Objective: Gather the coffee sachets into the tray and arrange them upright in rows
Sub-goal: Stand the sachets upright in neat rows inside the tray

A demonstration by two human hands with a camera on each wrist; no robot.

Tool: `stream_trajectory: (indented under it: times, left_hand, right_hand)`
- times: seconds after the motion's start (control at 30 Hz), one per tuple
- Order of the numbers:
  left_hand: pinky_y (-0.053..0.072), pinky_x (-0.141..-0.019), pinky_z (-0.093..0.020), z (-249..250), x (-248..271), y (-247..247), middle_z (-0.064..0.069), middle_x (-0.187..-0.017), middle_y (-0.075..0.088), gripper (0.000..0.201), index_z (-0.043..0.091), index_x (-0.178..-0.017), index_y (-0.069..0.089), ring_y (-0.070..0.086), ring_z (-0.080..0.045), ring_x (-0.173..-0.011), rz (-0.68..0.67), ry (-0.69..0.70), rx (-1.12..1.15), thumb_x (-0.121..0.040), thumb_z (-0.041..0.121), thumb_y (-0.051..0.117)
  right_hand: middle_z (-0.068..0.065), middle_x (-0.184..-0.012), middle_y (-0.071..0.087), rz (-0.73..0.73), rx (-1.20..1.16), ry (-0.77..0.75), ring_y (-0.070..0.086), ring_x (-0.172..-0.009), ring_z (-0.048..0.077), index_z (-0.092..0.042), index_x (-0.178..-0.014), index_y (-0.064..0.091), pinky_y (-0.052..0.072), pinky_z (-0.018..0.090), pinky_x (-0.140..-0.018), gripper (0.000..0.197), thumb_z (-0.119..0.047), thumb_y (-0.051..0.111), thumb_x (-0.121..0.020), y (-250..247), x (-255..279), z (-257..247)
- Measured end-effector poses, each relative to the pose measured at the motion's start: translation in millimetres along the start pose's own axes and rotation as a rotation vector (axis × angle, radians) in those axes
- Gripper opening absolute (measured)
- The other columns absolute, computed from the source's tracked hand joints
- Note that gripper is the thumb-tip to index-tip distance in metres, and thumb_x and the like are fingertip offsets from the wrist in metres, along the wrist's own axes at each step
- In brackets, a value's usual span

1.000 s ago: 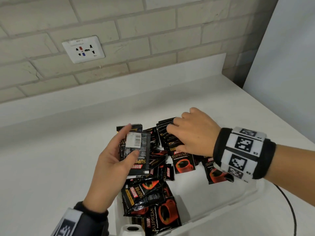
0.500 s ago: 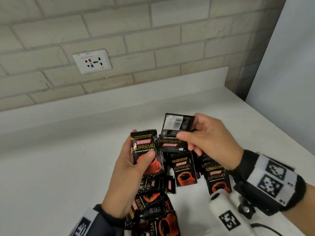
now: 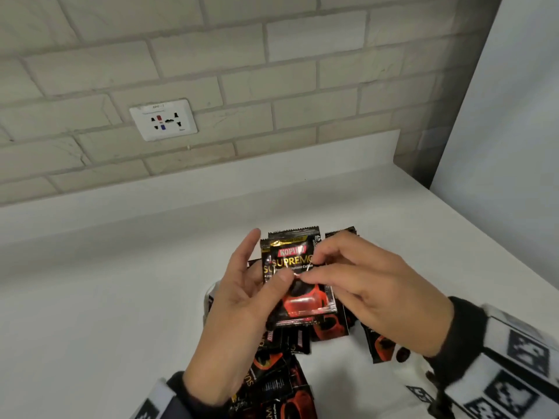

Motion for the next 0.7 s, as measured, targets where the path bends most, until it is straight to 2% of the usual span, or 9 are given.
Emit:
stream_trajectory:
  times: [0.13,0.23,0.27,0.33,0.4,0.47,0.53,0.63,0.7]
  left_hand:
    - [0.057,-0.073,-0.025,4.8,0.6,-4.6,0.000,-0.100,0.073,0.078,0.036,-0.128,0.040,0.068,-0.017,-0.094,0.043,0.071,-0.035,-0.060,0.006,0.064]
    - [0.056,-0.080,-0.031,7.5,2.2,-5.0,0.003,-0.100,0.072,0.075,0.039,-0.124,0.040,0.067,-0.016,-0.098,0.056,0.091,-0.077,-0.063,0.002,0.063]
    - [0.056,-0.079,-0.030,7.7,2.3,-4.6,0.005,-0.100,0.072,0.075,0.040,-0.124,0.039,0.067,-0.014,-0.097,0.051,0.100,-0.104,-0.067,-0.004,0.062]
    - [0.056,-0.069,-0.024,7.8,2.8,-1.4,0.007,-0.097,0.073,0.076,0.042,-0.123,0.035,0.068,-0.009,-0.090,0.023,0.104,-0.149,-0.077,-0.015,0.055]
    - [0.056,-0.063,-0.024,7.7,2.9,5.9,0.006,-0.096,0.072,0.077,0.045,-0.123,0.031,0.069,-0.009,-0.085,-0.033,0.100,-0.185,-0.081,-0.017,0.051]
    - [0.056,-0.064,-0.023,10.6,3.5,14.9,0.006,-0.094,0.072,0.080,0.048,-0.123,0.025,0.069,-0.008,-0.083,-0.085,0.119,-0.237,-0.082,-0.016,0.050]
    - [0.054,-0.068,-0.020,14.8,3.7,22.3,0.008,-0.091,0.071,0.083,0.051,-0.124,0.018,0.068,-0.006,-0.083,-0.124,0.155,-0.305,-0.083,-0.014,0.051]
    - [0.054,-0.077,-0.025,20.0,3.0,25.6,0.010,-0.090,0.071,0.084,0.055,-0.121,0.012,0.067,-0.005,-0.087,-0.132,0.197,-0.383,-0.085,-0.008,0.053]
    - [0.053,-0.082,-0.024,19.4,1.5,24.0,0.010,-0.096,0.070,0.084,0.054,-0.121,0.008,0.066,-0.003,-0.091,-0.127,0.199,-0.418,-0.085,-0.007,0.053]
  right_hand:
    - [-0.005,-0.107,0.050,-0.017,-0.059,0.037,0.051,-0.094,0.004,-0.015,-0.107,0.065,0.045,0.015,-0.082,0.037,-0.006,0.039,-0.083,2.0,4.3,0.6]
    - [-0.019,-0.109,0.051,0.058,-0.211,0.215,0.057,-0.093,0.005,-0.033,-0.111,0.060,0.046,0.015,-0.078,0.039,-0.015,0.040,-0.083,-7.5,8.0,11.6]
    - [-0.021,-0.111,0.050,0.090,-0.277,0.286,0.058,-0.096,0.005,-0.040,-0.112,0.057,0.047,0.014,-0.080,0.037,-0.023,0.043,-0.083,-12.0,8.4,15.8]
    - [-0.026,-0.115,0.046,0.115,-0.335,0.386,0.053,-0.103,-0.002,-0.050,-0.112,0.051,0.044,0.008,-0.082,0.036,-0.033,0.055,-0.081,-22.5,5.9,20.1]
    - [-0.033,-0.117,0.038,-0.012,-0.225,0.422,0.046,-0.104,-0.009,-0.056,-0.118,0.038,0.041,0.006,-0.082,0.052,-0.037,0.067,-0.079,-26.3,-4.0,17.7]
    - [-0.033,-0.116,0.033,-0.238,-0.020,0.383,0.041,-0.101,-0.014,-0.053,-0.130,0.025,0.039,0.008,-0.082,0.068,-0.040,0.066,-0.078,-19.6,-14.6,11.7]
    - [-0.025,-0.125,0.040,-0.355,0.114,0.316,0.039,-0.103,-0.013,-0.046,-0.138,0.021,0.041,0.016,-0.087,0.071,-0.037,0.063,-0.082,-14.2,-23.7,5.0]
    - [-0.018,-0.126,0.053,-0.337,0.115,0.251,0.049,-0.110,0.002,-0.039,-0.135,0.037,0.045,0.034,-0.089,0.057,-0.028,0.063,-0.085,-15.0,-35.9,-2.3]
    - [-0.013,-0.115,0.061,-0.342,0.085,0.226,0.057,-0.102,0.009,-0.033,-0.124,0.051,0.048,0.039,-0.083,0.043,-0.026,0.064,-0.084,-14.5,-40.1,-4.5]
Point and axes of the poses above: each hand's wrist, its own x-axis away from the middle knuckle, its own y-axis out of the palm, z = x × y, the point moved 8 cm from there along -x, towards the middle knuckle
